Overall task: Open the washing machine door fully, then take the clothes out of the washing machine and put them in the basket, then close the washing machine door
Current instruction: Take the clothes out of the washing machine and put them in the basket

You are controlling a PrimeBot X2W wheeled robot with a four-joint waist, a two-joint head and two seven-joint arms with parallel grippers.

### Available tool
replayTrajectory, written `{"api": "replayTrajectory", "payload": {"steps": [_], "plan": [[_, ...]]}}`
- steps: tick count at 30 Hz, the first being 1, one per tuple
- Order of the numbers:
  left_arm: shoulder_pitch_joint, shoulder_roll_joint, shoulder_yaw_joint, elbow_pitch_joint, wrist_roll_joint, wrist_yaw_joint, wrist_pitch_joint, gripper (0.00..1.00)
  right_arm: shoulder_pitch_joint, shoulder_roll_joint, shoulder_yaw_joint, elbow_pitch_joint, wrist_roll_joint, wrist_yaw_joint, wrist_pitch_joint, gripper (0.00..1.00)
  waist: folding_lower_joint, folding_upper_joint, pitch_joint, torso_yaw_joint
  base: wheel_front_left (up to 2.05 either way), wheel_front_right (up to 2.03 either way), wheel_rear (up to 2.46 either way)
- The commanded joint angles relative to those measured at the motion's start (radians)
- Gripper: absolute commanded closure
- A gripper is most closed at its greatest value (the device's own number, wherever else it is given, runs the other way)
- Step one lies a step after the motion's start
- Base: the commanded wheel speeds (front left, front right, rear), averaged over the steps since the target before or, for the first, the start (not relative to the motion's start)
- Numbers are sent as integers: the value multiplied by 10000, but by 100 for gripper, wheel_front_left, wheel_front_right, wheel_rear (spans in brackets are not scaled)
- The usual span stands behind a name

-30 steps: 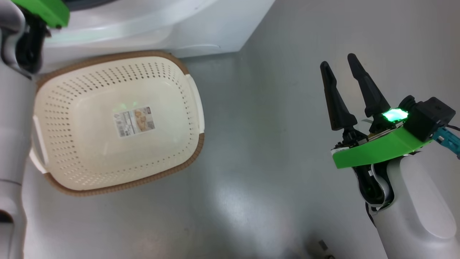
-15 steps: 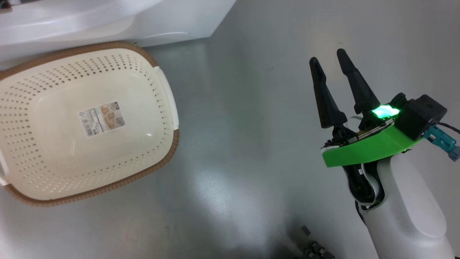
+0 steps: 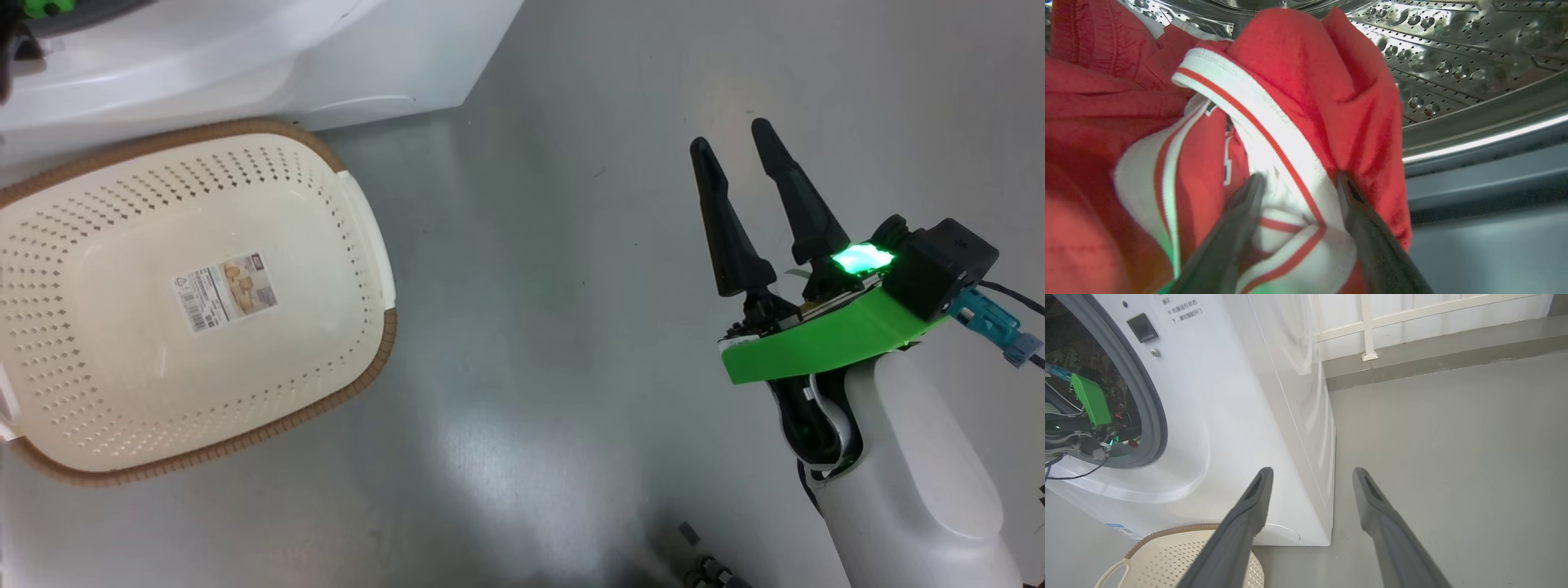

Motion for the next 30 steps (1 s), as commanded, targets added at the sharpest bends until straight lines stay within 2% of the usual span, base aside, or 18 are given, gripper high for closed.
{"api": "replayTrajectory", "payload": {"steps": [1,2,9,18,30], "plan": [[158,193,-38,-101,-50,-4,-93,90,227,38,179,-186,-15,16,-48,0,0,0,-39,-4,0,0,0],[168,194,-75,-111,-44,-9,-155,100,226,38,179,-177,-15,16,-48,0,0,0,-54,-2,0,0,0],[291,250,-310,-346,-86,-28,-726,100,237,55,167,-100,-2,16,-48,0,0,0,-228,57,0,0,0],[958,76,-1021,-984,-45,-31,-2056,100,316,-69,176,-42,-9,16,-48,0,0,0,-845,419,0,0,0],[1792,71,-1912,-1854,-295,-32,-3273,100,495,-233,227,118,75,16,-48,0,0,0,-1722,983,0,0,0]]}}
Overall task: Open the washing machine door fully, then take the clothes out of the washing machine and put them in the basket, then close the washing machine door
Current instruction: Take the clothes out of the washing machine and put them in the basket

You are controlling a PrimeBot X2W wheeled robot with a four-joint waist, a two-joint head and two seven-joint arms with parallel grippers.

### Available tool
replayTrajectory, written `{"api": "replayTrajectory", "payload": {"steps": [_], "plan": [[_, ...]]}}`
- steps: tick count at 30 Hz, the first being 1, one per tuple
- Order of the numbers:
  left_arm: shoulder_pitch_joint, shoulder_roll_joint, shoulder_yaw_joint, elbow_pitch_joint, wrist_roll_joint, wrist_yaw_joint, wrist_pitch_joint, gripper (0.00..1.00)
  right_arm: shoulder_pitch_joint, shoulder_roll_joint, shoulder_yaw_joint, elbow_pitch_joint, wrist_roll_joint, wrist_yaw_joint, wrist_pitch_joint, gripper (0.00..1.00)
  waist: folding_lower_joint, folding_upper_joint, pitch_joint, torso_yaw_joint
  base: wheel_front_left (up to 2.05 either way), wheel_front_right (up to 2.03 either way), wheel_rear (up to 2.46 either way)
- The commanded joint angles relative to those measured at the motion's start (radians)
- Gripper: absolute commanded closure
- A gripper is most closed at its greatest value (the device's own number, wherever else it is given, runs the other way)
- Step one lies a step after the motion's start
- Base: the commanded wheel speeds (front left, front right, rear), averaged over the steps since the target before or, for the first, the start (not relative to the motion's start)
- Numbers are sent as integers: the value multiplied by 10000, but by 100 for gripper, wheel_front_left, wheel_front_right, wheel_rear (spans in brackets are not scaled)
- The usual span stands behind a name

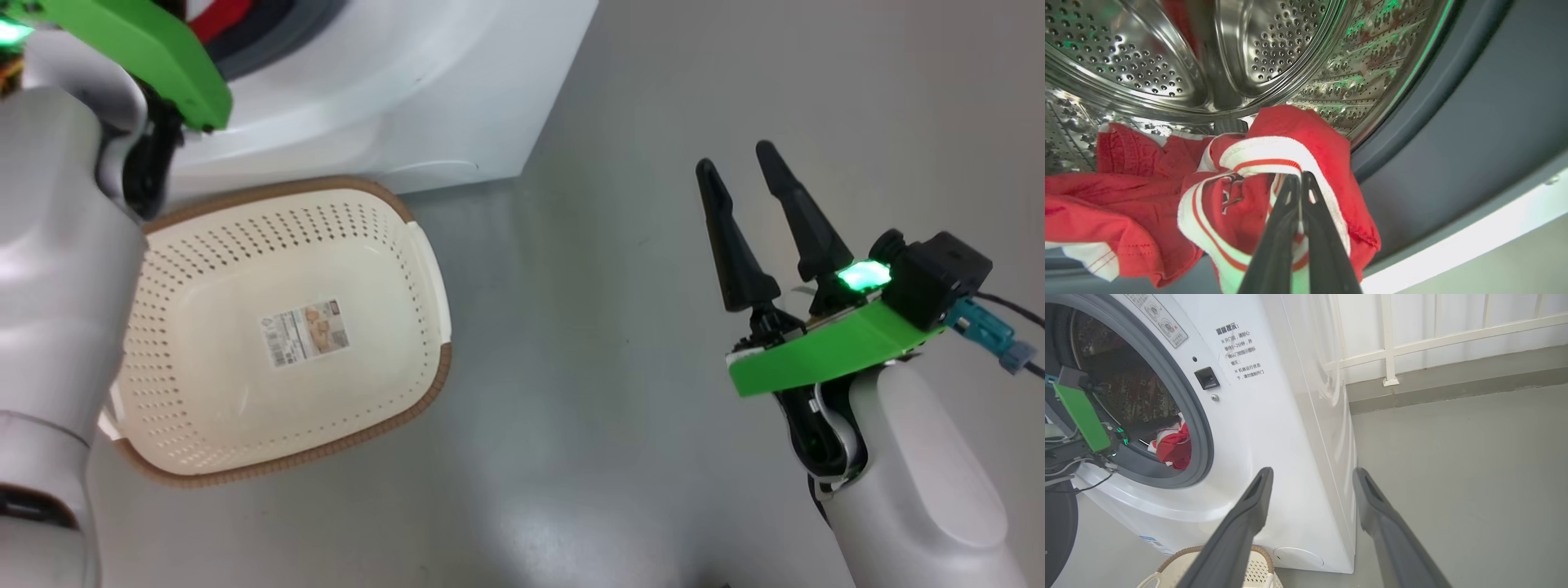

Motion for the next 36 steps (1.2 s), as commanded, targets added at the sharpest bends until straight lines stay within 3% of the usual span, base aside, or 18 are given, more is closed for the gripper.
{"api": "replayTrajectory", "payload": {"steps": [1,13,19,24,35,36], "plan": [[29,343,28,-331,-82,-30,-164,100,404,-10,191,-185,73,16,-48,0,0,0,-339,250,0,0,0],[1469,749,-716,-2032,-364,-30,-1086,100,952,-183,57,121,247,16,-48,0,0,0,-1640,896,0,0,0],[2491,1050,-842,-3381,-276,210,-1416,100,1240,-280,-43,240,323,16,-48,0,0,0,-2296,1215,0,0,0],[3590,1609,-825,-4940,-186,668,-1597,100,1420,-351,-58,301,372,16,-48,0,0,0,-2647,1387,0,0,0],[5933,3240,-749,-9595,343,2437,-1584,100,1783,-553,-80,376,447,16,-48,0,0,0,-3140,1792,0,0,0],[5933,3240,-749,-9595,343,2437,-1584,100,1783,-553,-80,376,447,16,-48,0,0,0,-3140,1792,0,0,0]]}}
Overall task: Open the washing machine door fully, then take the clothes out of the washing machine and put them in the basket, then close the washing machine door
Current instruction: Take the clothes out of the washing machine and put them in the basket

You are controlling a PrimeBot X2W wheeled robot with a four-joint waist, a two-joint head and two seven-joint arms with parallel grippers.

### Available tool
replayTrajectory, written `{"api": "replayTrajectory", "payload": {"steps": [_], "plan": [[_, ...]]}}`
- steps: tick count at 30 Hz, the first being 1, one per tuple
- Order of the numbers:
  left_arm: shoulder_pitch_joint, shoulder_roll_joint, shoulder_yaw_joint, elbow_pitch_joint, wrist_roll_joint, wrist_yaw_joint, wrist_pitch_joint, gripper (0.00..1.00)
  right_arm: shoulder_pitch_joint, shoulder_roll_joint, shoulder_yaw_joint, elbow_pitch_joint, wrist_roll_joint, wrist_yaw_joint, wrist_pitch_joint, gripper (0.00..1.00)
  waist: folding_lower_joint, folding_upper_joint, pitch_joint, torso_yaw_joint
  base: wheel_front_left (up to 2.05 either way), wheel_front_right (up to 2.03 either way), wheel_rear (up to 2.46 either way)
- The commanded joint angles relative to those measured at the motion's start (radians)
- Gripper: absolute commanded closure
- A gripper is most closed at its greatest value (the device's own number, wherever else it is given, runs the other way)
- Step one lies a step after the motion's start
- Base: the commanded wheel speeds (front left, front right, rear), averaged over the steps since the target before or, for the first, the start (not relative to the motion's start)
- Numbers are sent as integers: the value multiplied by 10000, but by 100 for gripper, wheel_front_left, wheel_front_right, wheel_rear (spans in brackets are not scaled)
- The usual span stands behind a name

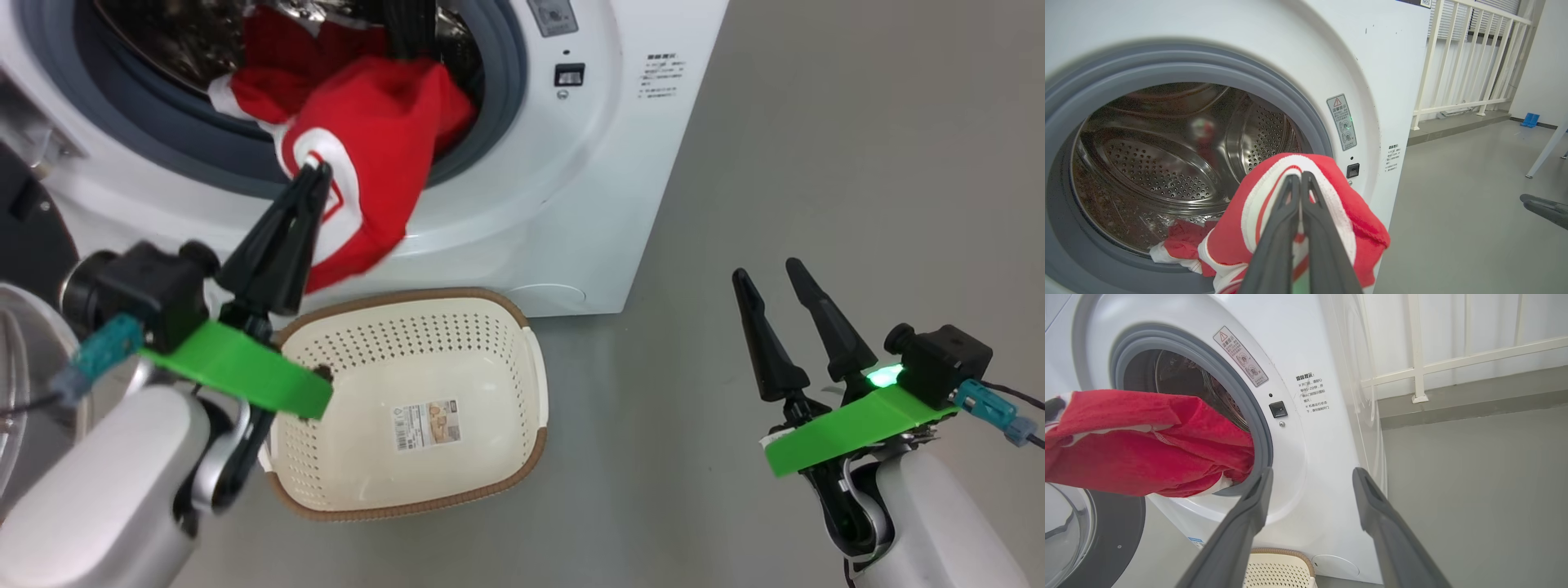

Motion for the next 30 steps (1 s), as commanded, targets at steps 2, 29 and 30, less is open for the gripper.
{"api": "replayTrajectory", "payload": {"steps": [2,29,30], "plan": [[189,747,434,-1071,199,427,91,100,103,-66,248,-196,154,16,-48,0,0,0,-151,152,0,0,0],[1471,-171,404,2261,-537,-447,-282,100,-231,-192,471,-279,184,16,-48,0,0,0,750,-633,0,0,0],[1388,-287,469,2632,-517,-596,-298,100,-256,-188,464,-298,172,16,-48,0,0,0,822,-687,0,0,0]]}}
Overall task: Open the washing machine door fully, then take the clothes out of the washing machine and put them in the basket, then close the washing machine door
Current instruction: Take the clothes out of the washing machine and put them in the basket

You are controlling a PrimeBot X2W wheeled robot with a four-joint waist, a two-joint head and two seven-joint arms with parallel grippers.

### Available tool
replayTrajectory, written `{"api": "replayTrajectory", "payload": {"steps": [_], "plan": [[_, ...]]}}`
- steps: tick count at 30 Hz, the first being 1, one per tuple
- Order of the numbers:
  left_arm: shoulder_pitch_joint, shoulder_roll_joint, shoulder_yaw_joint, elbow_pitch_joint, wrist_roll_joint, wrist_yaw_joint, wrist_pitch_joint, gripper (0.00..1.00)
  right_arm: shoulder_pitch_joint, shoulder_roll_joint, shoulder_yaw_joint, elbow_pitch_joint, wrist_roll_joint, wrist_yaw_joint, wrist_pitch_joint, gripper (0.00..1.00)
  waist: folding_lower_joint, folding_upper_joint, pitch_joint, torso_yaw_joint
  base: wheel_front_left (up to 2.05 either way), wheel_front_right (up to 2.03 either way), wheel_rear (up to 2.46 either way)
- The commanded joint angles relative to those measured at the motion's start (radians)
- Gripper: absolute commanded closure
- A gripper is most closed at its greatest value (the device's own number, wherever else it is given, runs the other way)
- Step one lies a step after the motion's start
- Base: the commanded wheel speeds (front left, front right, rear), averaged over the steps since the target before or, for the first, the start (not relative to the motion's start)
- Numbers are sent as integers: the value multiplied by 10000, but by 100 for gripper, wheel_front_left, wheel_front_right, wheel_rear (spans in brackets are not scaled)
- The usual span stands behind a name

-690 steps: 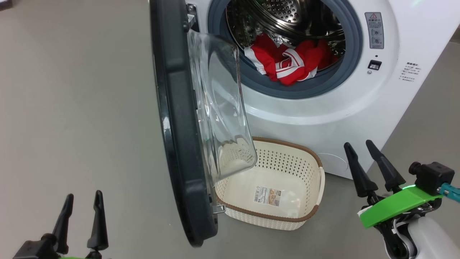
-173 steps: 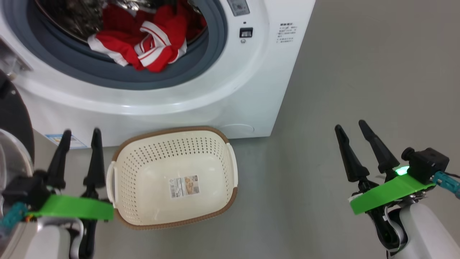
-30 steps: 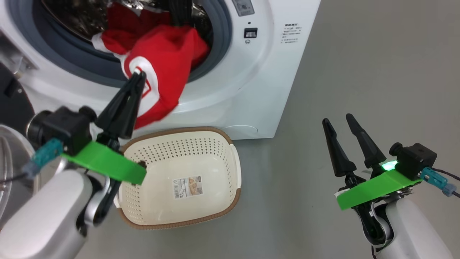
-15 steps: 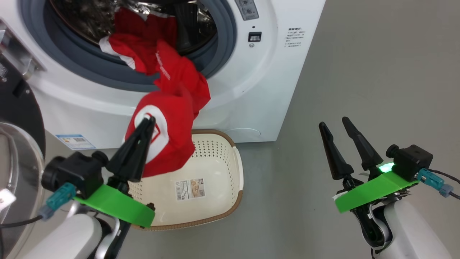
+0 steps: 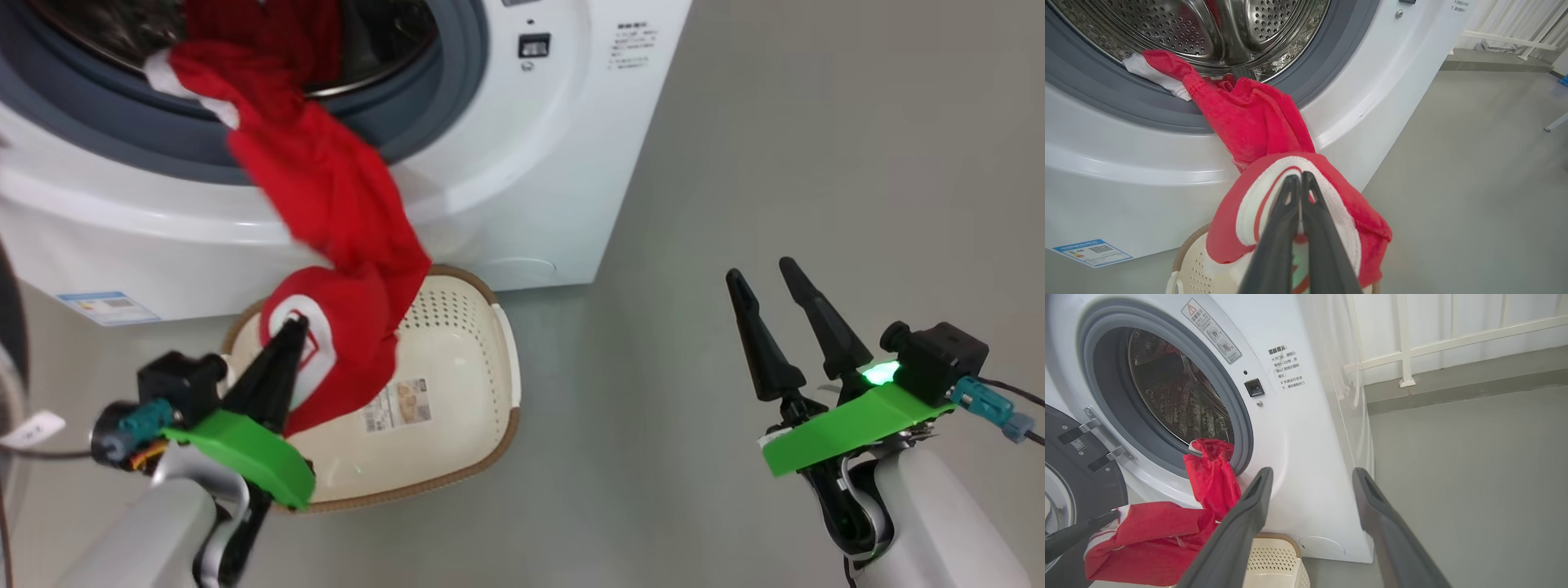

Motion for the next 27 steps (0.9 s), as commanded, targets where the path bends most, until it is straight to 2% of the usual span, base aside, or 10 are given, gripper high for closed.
{"api": "replayTrajectory", "payload": {"steps": [1,6,7,8,13,27], "plan": [[-584,138,546,383,14,-253,-154,100,-269,-13,173,-304,-62,16,-48,0,0,0,324,-284,0,0,0],[-988,-526,1207,1985,419,-942,-171,100,-435,4,176,-371,-112,16,-48,0,0,0,679,-531,0,0,0],[-988,-526,1207,1985,419,-942,-171,100,-435,4,176,-371,-112,16,-48,0,0,0,679,-531,0,0,0],[-1107,-777,1497,2558,665,-1192,-172,100,-500,16,186,-398,-138,16,-48,0,0,0,817,-636,0,0,0],[-1416,-1246,2051,3843,1325,-1578,-174,100,-637,34,195,-453,-188,16,-48,0,0,0,1153,-894,0,0,0],[-2067,-1775,2869,6235,1955,-1868,-175,100,-840,216,202,-568,-243,16,-48,0,0,0,1802,-1508,0,0,0]]}}
